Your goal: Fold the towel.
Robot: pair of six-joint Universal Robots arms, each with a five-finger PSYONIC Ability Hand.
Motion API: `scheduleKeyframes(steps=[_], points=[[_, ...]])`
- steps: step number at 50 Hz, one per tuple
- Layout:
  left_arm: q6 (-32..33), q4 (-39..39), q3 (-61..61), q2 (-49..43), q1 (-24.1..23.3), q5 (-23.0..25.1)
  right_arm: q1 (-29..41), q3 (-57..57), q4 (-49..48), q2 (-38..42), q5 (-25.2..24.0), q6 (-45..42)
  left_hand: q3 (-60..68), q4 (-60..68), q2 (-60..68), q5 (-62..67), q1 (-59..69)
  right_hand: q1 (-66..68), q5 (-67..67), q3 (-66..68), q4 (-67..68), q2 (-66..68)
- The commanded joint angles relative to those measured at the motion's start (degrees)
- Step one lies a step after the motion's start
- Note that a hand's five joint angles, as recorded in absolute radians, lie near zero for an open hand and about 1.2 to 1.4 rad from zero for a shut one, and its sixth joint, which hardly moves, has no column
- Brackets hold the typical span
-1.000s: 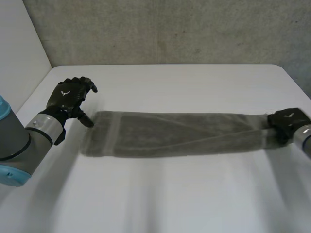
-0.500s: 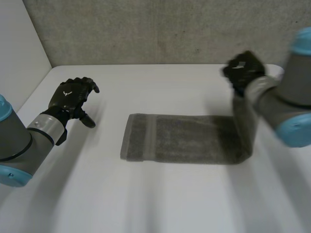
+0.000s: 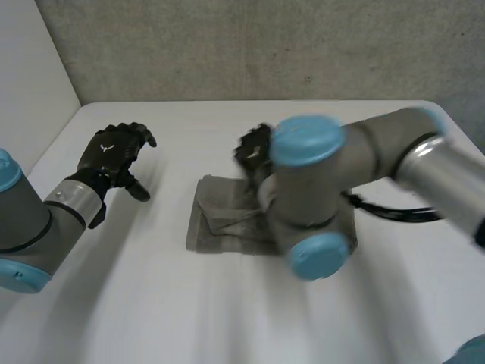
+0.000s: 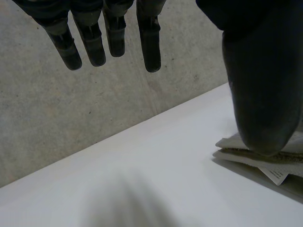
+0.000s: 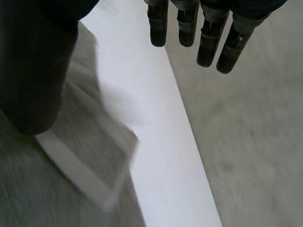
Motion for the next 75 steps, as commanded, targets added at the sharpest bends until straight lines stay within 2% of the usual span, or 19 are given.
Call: scheduleKeyframes(steps=[1,2,3,5,6,8,11,15,19,25,30,31,32,34,38,50,60,67,75], points=[[0.2,0.0,-0.4,-0.3,-1.0,0.5,-10.3,13.3,0.8,-10.5,-2.8,10.5,-4.0,-4.1,-3.6,-3.0,-3.9,-3.3,-3.4,-4.0,-4.6,-3.9],[0.2,0.0,-0.4,-0.3,-1.0,0.5,-13.3,18.8,0.4,-13.4,-5.4,13.2,-4.0,-4.1,-3.6,-3.0,-3.9,-3.3,-3.4,-4.0,-4.6,-3.9],[0.4,0.2,-0.6,-0.3,-1.9,0.5,-13.3,18.9,0.4,-13.4,-5.4,13.2,-4.0,-4.1,-3.6,-3.0,-3.9,-3.3,-3.4,-4.0,-4.6,-3.9],[0.4,0.7,-0.6,-0.5,-3.1,0.9,-18.5,28.8,-0.8,-18.4,-11.2,16.8,-3.6,-3.8,-3.2,-2.6,-3.5,-3.3,-3.4,-4.0,-4.6,-3.9],[0.4,1.1,-0.6,-0.7,-4.1,1.4,-18.5,28.9,-0.8,-18.4,-11.3,16.8,-3.3,-3.4,-2.9,-2.3,-3.2,-3.3,-3.4,-4.0,-4.6,-3.9],[0.5,1.9,-0.2,-1.5,-6.1,2.9,-22.3,38.9,-4.4,-22.4,-15.8,19.5,-2.8,-2.9,-2.4,-1.8,-2.7,-3.3,-3.4,-4.0,-4.6,-3.9],[0.4,1.9,2.2,-4.9,-12.2,7.7,-23.1,42.5,-6.2,-23.7,-16.8,20.0,-1.9,-2.1,-1.6,-1.0,-1.9,-3.3,-3.4,-4.0,-4.6,-3.9],[0.3,1.8,4.2,-6.7,-15.0,8.5,-24.0,52.9,-12.8,-27.7,-17.9,20.2,-1.9,-2.1,-1.6,-1.0,-1.9,-3.3,-3.4,-4.0,-4.6,-3.9],[0.3,1.5,8.4,-10.6,-17.8,8.1,-24.0,56.1,-15.5,-28.7,-17.9,20.2,-1.4,-1.6,-1.1,-0.5,-1.4,-3.3,-3.4,-4.0,-4.6,-3.9],[0.5,1.2,12.6,-15.0,-18.4,6.2,-23.3,58.7,-17.4,-29.8,-17.8,20.2,-0.6,-0.7,-0.2,0.4,-0.5,-3.3,-3.4,-4.0,-4.6,-3.9],[0.5,1.1,15.1,-18.3,-18.4,1.2,-23.3,59.3,-17.6,-29.8,-17.8,20.2,0.4,0.3,0.8,1.4,0.5,-3.3,-3.4,-4.0,-4.6,-3.9],[0.5,0.9,15.8,-19.0,-18.3,-1.2,-23.3,59.5,-17.7,-29.8,-17.8,20.2,0.4,0.3,0.8,1.4,0.5,-3.3,-3.4,-4.0,-4.6,-3.9],[0.5,0.9,15.9,-19.0,-18.3,-1.2,-23.3,59.5,-17.7,-29.8,-17.8,20.2,0.4,0.3,0.8,1.4,0.5,-3.3,-3.4,-4.0,-4.6,-3.9],[0.4,0.4,16.6,-19.4,-17.7,-5.4,-23.2,59.9,-18.3,-29.7,-17.8,20.2,0.4,0.3,0.8,1.4,0.5,-3.3,-3.4,-4.0,-4.6,-3.9],[0.4,0.3,16.6,-19.4,-17.4,-6.9,-23.1,60.4,-19.0,-29.5,-17.7,19.7,0.4,0.3,0.8,1.4,0.5,-3.3,-3.4,-4.0,-4.6,-3.9],[0.6,-2.7,15.4,-18.1,-14.7,-16.2,-23.1,61.0,-19.2,-29.5,-17.7,19.6,0.3,0.1,0.6,1.2,0.3,-3.3,-3.4,-4.0,-4.6,-3.9],[0.7,-3.0,8.9,-12.6,-15.2,-15.3,-22.9,61.4,-20.2,-29.5,-17.7,19.1,1.4,1.3,1.8,2.4,1.5,-3.3,-3.4,-4.0,-4.6,-3.9],[0.6,-2.7,10.7,-12.3,-14.9,-15.4,-22.9,61.4,-20.5,-29.3,-17.7,19.1,5.6,5.5,6.0,6.6,5.7,-3.3,-3.4,-4.0,-4.6,-3.9],[0.5,-2.1,14.4,-15.5,-14.9,-10.0,-22.1,61.6,-20.4,-29.5,-17.4,19.1,3.8,3.6,4.2,4.8,3.9,-3.3,-3.4,-4.0,-4.6,-3.9]])
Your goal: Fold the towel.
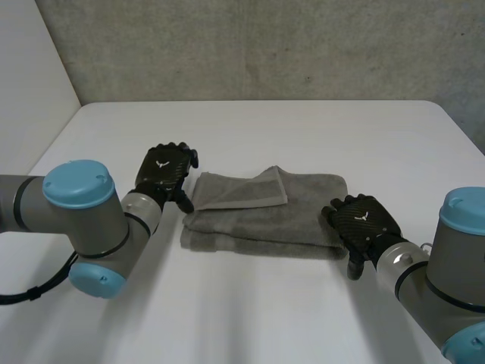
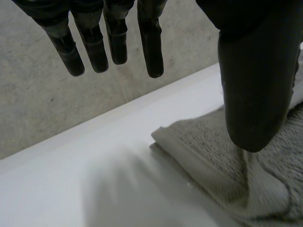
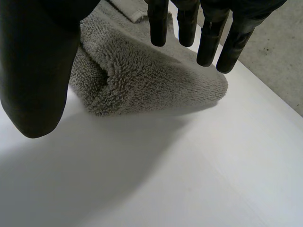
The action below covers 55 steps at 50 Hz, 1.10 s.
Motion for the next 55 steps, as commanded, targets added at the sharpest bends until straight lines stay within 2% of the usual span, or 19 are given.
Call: scheduleKeyframes(steps=[1,7,42,49,51,55], points=[[0.1,0.4,2.8,-3.4,-0.3,5.4,0.6,0.2,0.0,-0.3,0.2,0.0,-0.6,-0.4,-0.6,-1.1,-0.8,-3.1,-3.5,-3.8,-4.6,-3.9],[0.0,0.4,4.4,-5.6,-1.0,7.6,0.6,0.2,-0.2,-0.3,0.2,-0.7,-0.6,-0.4,-0.6,-1.1,-0.8,-3.1,-3.5,-3.8,-4.6,-3.9],[0.1,-0.2,13.7,-13.3,-4.2,8.4,0.5,-0.3,-0.8,2.4,0.4,-3.5,0.1,0.3,0.1,-0.4,-0.1,-3.1,-3.5,-3.8,-4.6,-3.9],[0.0,-0.2,17.4,-13.7,-3.9,5.1,0.5,-0.3,-0.8,2.4,0.4,-3.5,0.6,0.8,0.6,0.1,0.4,-3.1,-3.5,-3.8,-4.6,-3.9],[0.0,-0.3,18.3,-13.5,-3.0,0.1,0.5,-0.3,-0.8,2.4,0.4,-3.5,0.6,0.8,0.6,0.1,0.4,-3.1,-3.5,-3.8,-4.6,-3.9],[0.1,-0.3,18.2,-13.1,-1.9,-3.8,0.5,-0.3,-0.7,2.3,0.4,-3.4,0.4,0.6,0.4,-0.1,0.2,-3.1,-3.5,-3.8,-4.6,-3.9]])
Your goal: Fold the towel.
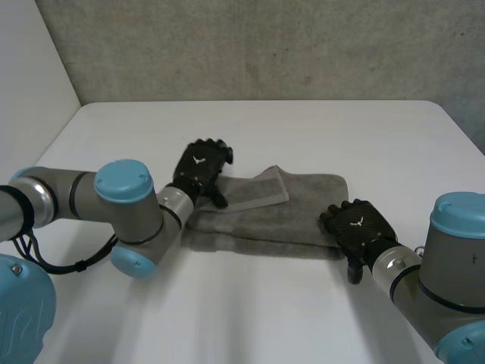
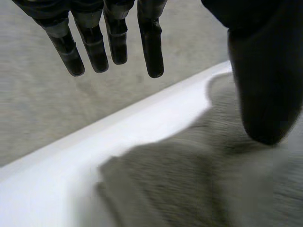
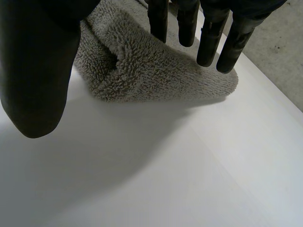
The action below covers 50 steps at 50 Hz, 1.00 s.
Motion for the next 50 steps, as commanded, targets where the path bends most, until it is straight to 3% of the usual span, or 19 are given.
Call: scheduleKeyframes(steps=[1,13,25,34,44,50], points=[[0.1,-0.3,0.6,0.8,1.8,-8.9,0.0,0.0,0.1,-0.2,0.0,0.1,0.4,0.6,0.4,0.1,0.1,-3.1,-3.4,-3.8,-4.6,-3.9],[0.1,-3.7,-7.5,5.2,2.2,-8.3,0.2,0.4,0.0,-0.9,0.0,0.3,-0.1,0.1,-0.1,-0.4,-0.4,-3.1,-3.4,-3.8,-4.6,-3.9],[-0.6,-3.2,-9.2,9.2,1.3,1.8,0.3,0.5,-0.2,-1.2,-0.1,1.0,-0.1,0.1,-0.1,-0.4,-0.4,-3.1,-3.4,-3.8,-4.6,-3.9],[-0.3,-3.3,-7.4,7.6,0.9,3.3,-0.5,0.5,-2.2,-3.3,-0.8,6.7,0.1,0.3,0.0,-0.2,-0.2,-3.1,-3.4,-3.8,-4.6,-3.9],[-0.4,-3.8,-7.6,5.5,0.9,4.0,-0.5,0.3,-2.2,-3.2,-1.0,7.0,0.1,0.3,0.0,-0.2,-0.2,-3.1,-3.4,-3.8,-4.6,-3.9],[-0.6,-3.7,-8.8,8.9,0.8,4.0,-0.4,0.3,-2.2,-3.2,-0.8,6.9,-0.3,-0.1,-0.3,-0.6,-0.5,-3.1,-3.4,-3.8,-4.6,-3.9]])
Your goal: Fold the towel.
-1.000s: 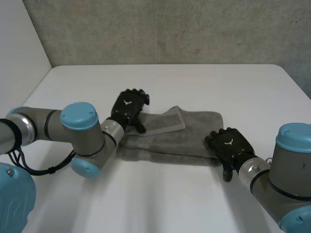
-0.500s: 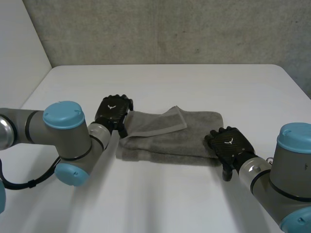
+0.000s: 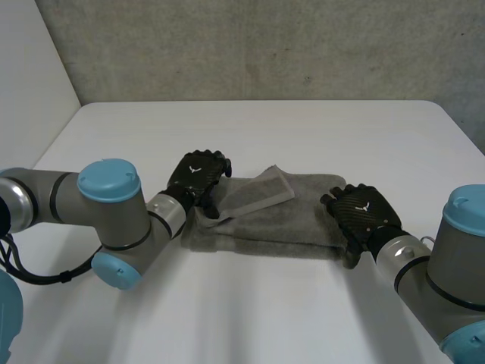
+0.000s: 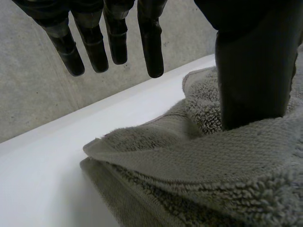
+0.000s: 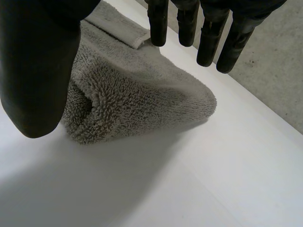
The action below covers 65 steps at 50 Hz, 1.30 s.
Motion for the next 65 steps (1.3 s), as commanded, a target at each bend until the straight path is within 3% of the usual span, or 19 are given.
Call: scheduleKeyframes(steps=[1,17,23,38,41,51,65], points=[[-0.3,0.1,-1.2,3.9,-0.1,0.0,0.1,0.0,0.1,0.1,0.2,-0.3,-0.3,-0.1,-0.3,-0.5,-0.5,-3.1,-3.4,-3.8,-4.6,-3.9],[-0.1,1.0,-5.0,8.9,-1.5,0.8,-0.1,-0.2,0.1,0.5,0.1,-0.5,-0.4,-0.2,-0.5,-0.7,-0.7,-3.1,-3.4,-3.8,-4.6,-3.9],[0.3,1.0,-5.4,6.7,-3.3,4.2,-0.1,-0.2,0.1,0.7,0.1,-0.6,-0.4,-0.2,-0.5,-0.7,-0.7,-3.1,-3.4,-3.8,-4.6,-3.9],[0.6,1.5,1.3,-1.7,-3.2,3.7,0.2,-0.1,0.1,0.7,0.0,-0.6,0.2,0.4,0.2,0.0,0.0,-3.1,-3.4,-3.8,-4.6,-3.9],[1.0,1.4,3.4,-3.2,-3.0,3.0,0.3,-0.1,0.1,0.7,0.0,-0.6,0.6,0.8,0.5,0.3,0.3,-3.1,-3.4,-3.8,-4.6,-3.9],[3.2,1.2,10.4,-7.0,-0.9,-8.6,0.5,0.1,0.1,0.6,0.0,-0.6,0.6,0.8,0.5,0.3,0.3,-3.1,-3.4,-3.8,-4.6,-3.9],[3.2,-0.5,5.8,-3.0,3.3,-11.0,0.6,0.4,0.4,0.4,0.0,-1.0,-0.3,-0.1,-0.3,-0.5,-0.5,-3.1,-3.4,-3.8,-4.6,-3.9]])
